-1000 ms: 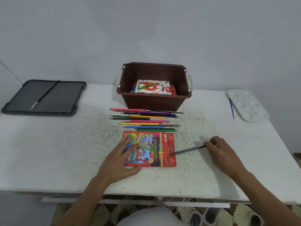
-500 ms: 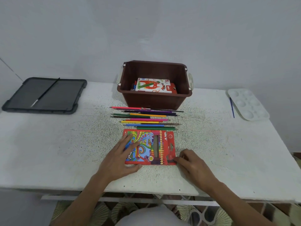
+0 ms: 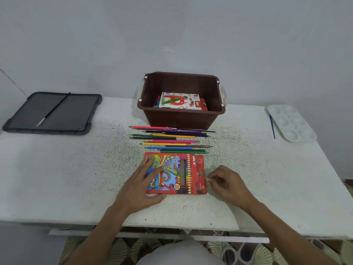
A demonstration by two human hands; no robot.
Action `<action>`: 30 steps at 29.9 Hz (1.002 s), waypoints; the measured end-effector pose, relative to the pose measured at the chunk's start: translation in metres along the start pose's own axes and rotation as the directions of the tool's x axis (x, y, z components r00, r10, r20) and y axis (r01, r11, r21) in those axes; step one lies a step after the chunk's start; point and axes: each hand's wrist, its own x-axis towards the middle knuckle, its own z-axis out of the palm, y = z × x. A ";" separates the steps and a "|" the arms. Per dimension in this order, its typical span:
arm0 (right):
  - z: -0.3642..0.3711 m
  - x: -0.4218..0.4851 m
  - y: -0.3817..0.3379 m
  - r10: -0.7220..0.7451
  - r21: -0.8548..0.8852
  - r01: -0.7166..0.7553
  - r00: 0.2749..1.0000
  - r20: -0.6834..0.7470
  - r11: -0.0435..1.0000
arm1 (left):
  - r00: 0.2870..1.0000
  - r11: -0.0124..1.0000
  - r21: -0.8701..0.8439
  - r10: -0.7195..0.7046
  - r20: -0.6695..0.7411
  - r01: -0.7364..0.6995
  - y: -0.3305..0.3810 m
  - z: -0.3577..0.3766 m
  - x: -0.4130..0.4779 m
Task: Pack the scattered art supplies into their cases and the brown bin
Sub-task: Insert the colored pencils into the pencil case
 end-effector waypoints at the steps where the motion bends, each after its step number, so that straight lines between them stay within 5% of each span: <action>1: 0.000 -0.001 0.000 -0.036 -0.012 0.037 0.998 0.057 0.999 | 1.000 1.000 0.000 -0.004 0.003 0.004 0.000 0.000 0.000; 6: 0.019 -0.009 -0.007 -0.196 -0.098 0.214 0.966 0.166 0.972 | 1.000 1.000 0.006 -0.008 0.005 0.008 0.000 0.000 0.001; 14: 0.015 0.004 -0.009 -0.023 0.007 0.022 0.997 0.078 1.000 | 1.000 1.000 0.014 -0.026 0.013 0.026 0.000 0.000 0.000; 19: 0.008 0.037 0.006 0.108 -0.205 -0.133 0.986 -0.125 0.970 | 0.999 0.999 0.018 -0.034 0.020 0.033 0.000 0.000 0.001; 30: 0.004 0.062 0.008 0.046 -0.495 -0.067 0.997 -0.054 0.867 | 0.999 0.999 0.020 -0.027 0.024 0.026 0.002 -0.002 0.000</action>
